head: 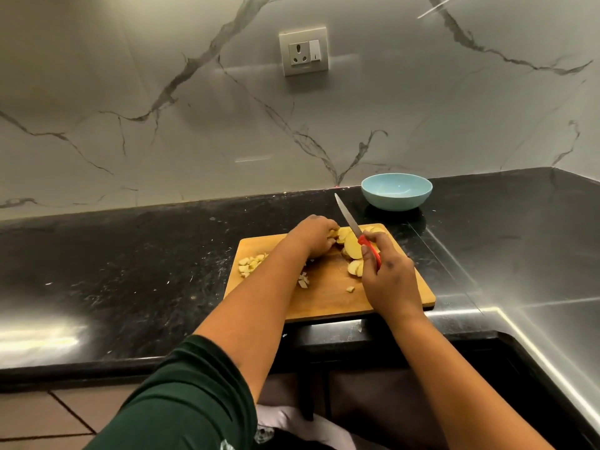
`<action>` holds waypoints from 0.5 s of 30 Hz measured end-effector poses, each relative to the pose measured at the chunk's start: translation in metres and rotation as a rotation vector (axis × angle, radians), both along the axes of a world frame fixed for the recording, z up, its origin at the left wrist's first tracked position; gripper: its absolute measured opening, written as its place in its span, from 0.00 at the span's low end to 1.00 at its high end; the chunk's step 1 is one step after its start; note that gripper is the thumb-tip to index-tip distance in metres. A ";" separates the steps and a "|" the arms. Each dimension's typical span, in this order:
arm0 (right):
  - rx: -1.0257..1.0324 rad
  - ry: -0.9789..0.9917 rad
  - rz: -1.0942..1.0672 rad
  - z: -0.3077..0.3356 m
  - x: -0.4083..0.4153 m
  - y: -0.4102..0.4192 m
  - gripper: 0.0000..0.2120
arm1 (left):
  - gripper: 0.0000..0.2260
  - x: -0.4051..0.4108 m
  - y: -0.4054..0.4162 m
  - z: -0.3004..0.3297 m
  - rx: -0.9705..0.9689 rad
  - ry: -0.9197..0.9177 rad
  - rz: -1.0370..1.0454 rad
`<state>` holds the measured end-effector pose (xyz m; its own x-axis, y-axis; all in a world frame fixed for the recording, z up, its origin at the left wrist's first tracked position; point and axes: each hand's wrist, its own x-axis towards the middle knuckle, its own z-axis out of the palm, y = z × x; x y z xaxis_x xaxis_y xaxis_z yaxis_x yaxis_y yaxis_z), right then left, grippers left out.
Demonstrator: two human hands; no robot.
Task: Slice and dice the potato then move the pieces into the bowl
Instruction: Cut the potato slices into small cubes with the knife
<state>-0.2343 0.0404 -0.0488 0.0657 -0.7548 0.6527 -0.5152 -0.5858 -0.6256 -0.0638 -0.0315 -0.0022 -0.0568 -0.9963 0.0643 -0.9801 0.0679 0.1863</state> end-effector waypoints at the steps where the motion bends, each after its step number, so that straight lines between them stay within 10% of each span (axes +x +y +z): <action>1: -0.002 -0.002 0.003 0.000 0.000 0.000 0.09 | 0.15 0.000 0.001 -0.002 -0.030 -0.041 -0.012; 10: 0.024 -0.021 0.029 0.003 -0.001 0.004 0.08 | 0.08 0.000 0.071 -0.010 -0.564 -0.082 -0.026; 15: 0.063 -0.031 0.006 0.008 -0.001 0.010 0.10 | 0.09 -0.005 0.110 -0.024 -0.399 0.036 -0.151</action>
<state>-0.2348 0.0500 -0.0413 0.0503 -0.7941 0.6056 -0.4915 -0.5476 -0.6772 -0.0691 0.0786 -0.0258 -0.1912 -0.8736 0.4475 -0.9469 0.2842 0.1504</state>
